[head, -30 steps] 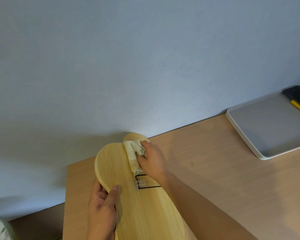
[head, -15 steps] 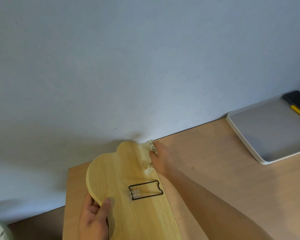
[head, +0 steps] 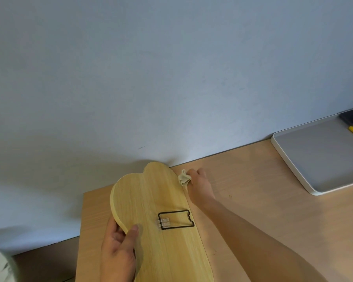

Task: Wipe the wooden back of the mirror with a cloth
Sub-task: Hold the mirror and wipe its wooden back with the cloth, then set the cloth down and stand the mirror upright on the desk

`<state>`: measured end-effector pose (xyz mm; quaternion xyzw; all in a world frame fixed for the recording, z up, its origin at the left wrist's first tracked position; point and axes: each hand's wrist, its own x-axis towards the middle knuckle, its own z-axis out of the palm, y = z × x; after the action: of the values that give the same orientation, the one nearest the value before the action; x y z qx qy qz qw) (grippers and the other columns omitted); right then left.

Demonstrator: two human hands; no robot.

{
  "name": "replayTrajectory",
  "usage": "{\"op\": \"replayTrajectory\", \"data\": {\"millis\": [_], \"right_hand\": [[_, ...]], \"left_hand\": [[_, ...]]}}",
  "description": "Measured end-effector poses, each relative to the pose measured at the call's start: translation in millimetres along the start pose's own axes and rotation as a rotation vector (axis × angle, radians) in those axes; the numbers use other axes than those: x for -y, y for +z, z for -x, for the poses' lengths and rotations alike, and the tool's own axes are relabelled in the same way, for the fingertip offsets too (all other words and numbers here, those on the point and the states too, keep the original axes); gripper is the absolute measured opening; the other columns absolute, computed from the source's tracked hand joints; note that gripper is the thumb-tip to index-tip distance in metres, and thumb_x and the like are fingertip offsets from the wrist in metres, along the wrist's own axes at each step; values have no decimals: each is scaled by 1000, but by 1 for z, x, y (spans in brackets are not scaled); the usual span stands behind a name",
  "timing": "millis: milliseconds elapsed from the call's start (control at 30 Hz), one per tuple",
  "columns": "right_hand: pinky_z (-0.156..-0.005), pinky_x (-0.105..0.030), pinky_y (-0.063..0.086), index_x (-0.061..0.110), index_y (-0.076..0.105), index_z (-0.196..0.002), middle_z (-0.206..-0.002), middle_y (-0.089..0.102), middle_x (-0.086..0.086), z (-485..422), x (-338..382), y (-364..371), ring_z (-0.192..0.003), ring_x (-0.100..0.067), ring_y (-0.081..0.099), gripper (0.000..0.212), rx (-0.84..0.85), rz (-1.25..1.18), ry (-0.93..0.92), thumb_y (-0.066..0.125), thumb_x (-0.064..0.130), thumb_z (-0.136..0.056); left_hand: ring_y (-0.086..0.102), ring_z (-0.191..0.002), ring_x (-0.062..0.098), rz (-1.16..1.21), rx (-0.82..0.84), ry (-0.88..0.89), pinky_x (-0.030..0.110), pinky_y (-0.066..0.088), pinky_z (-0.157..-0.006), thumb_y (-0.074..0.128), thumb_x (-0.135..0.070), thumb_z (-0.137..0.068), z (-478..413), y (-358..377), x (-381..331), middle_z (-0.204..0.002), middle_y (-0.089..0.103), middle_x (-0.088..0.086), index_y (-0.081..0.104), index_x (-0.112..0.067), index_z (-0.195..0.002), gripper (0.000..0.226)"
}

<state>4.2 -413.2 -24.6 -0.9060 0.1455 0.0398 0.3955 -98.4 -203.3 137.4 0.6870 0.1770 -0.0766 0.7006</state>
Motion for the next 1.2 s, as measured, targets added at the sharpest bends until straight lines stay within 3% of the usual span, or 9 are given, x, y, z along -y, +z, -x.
{"op": "replayTrajectory", "data": {"millis": [67,167,333,433,600,933,1000,1100,1200], "right_hand": [[-64,-41,59,18,60,-113,-108,49,-5,-6,-1,-10,-71,-22,59,28,-91,73,-11,54,3,-91],[-79,-36,49,24,63,-113,-107,53,-2,-19,-4,-17,-91,-21,50,43,-191,239,-110,61,-2,-79],[-99,-34,37,30,60,-114,-123,60,11,-24,-19,-9,-118,-19,49,46,61,405,-241,68,0,-80],[-91,-30,41,31,58,-111,-116,65,10,-16,-31,-12,-113,-18,54,46,118,384,-236,65,-4,-82],[-78,-29,48,32,58,-110,-117,63,8,7,-51,-30,-99,-20,60,39,248,462,-307,68,3,-85],[-84,-32,44,31,61,-115,-122,65,0,77,-91,-75,-103,-24,63,31,433,551,-376,62,13,-89],[-85,-33,44,30,61,-116,-121,65,-3,89,-98,-86,-104,-26,63,32,492,556,-374,60,13,-89],[-85,-35,48,32,59,-118,-121,66,-7,101,-108,-104,-104,-28,63,37,607,554,-332,55,9,-89],[-83,-34,53,32,57,-123,-121,68,0,105,-120,-134,-101,-21,65,40,685,386,-164,48,8,-91]], "left_hand": [[67,-101,36,-7,-5,8,15,60,-65,47,20,-96,-3,-1,4,-126,66,33,51,-8,-146,57],[65,-115,44,1,-13,2,21,63,-71,48,19,-96,-7,-2,10,-127,68,28,51,-9,-147,58],[70,-115,34,14,-43,1,43,56,-91,50,14,-98,-6,4,10,-114,79,5,57,-19,-142,56],[71,-115,27,20,-29,-17,49,54,-98,50,10,-99,-4,11,6,-121,77,1,59,-26,-140,55],[74,-107,18,-27,-11,12,40,57,-90,50,8,-101,-1,24,-1,-119,77,-3,60,-28,-137,51],[72,-104,14,-222,-6,95,41,60,-88,50,1,-100,8,76,-4,-112,75,-13,58,-36,-133,50],[73,-96,10,-254,-8,110,37,60,-80,49,0,-99,11,90,-6,-106,74,-16,58,-40,-130,52],[69,-79,4,-301,-26,121,31,57,-67,48,1,-98,15,109,-8,-94,71,-21,57,-35,-129,48],[67,-71,8,-330,-32,116,37,58,-64,46,2,-98,20,124,-10,-87,70,-20,57,-31,-127,46]]}}
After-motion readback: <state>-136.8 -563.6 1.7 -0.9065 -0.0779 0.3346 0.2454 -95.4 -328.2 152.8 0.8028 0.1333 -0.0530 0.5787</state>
